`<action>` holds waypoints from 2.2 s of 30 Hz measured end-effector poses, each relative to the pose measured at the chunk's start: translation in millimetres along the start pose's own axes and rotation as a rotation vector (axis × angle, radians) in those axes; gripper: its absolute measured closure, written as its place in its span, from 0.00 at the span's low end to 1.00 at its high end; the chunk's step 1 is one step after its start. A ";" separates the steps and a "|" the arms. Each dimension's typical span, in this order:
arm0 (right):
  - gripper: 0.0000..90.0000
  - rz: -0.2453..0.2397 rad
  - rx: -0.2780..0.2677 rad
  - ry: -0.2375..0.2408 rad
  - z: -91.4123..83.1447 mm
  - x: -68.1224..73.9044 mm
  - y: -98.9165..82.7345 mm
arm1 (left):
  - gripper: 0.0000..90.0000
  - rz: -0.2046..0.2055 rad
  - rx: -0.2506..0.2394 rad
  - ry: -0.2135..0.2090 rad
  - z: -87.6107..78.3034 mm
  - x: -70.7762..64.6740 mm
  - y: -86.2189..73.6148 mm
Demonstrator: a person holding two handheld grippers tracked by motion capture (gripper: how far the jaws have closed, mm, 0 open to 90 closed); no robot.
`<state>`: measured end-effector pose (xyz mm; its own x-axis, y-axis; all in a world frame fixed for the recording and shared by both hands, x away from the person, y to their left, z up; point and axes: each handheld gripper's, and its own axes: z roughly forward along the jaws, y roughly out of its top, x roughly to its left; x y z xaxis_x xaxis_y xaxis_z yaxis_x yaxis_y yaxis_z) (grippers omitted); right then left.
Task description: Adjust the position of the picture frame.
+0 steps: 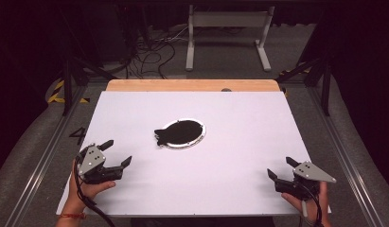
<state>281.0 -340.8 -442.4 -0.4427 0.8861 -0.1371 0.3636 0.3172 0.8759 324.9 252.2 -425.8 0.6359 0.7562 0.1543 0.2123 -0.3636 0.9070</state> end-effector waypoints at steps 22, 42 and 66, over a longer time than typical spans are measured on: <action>0.75 -0.045 0.002 0.083 18.3 12.8 15.1 | 0.74 0.027 0.128 -0.026 15.0 7.9 -0.1; 1.00 -0.099 0.077 0.203 23.9 37.4 13.2 | 1.00 -0.004 0.181 -0.065 111.7 33.0 31.4; 0.99 -0.114 0.133 0.196 14.2 41.3 -4.8 | 0.99 0.056 0.267 -0.071 163.5 26.7 24.5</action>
<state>272.6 -300.9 -458.8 -0.6327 0.7637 -0.1281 0.4008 0.4645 0.7897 468.4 174.6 -463.5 0.7004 0.6945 0.1648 0.3573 -0.5410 0.7614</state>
